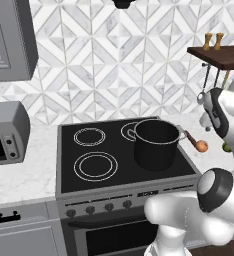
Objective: Put the onion and lime in the pot. Retrieve the spatula and lightly stir the vegetables in the pot.
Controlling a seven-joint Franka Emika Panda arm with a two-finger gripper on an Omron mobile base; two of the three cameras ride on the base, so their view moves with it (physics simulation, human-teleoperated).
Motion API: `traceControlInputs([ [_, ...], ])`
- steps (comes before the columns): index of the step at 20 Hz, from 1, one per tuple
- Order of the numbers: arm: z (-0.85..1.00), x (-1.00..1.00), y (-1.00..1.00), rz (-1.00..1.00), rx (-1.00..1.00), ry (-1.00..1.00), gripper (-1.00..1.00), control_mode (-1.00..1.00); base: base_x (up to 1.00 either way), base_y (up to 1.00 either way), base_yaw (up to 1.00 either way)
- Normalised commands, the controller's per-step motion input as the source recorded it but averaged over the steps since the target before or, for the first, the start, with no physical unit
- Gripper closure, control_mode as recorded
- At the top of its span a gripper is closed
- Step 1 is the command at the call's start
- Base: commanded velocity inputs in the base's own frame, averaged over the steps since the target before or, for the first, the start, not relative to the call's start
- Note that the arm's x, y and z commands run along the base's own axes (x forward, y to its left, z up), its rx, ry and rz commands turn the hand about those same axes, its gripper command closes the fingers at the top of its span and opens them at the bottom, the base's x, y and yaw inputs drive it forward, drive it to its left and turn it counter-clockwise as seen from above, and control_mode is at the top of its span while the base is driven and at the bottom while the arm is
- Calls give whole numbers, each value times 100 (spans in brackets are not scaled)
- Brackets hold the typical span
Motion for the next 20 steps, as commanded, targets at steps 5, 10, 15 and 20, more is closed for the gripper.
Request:
traceControlInputs([
  [5, -32, 15, -81, -7, 0, 10, -100, -100, 0, 0, 0],
  [10, -37, 9, -73, -6, 0, 12, -100, -100, 0, 0, 0],
  [15, -33, 9, -61, -4, 0, 10, -100, -100, 0, 0, 0],
  [20, -32, 19, -36, 0, 0, 4, -100, -100, 0, 0, 0],
])
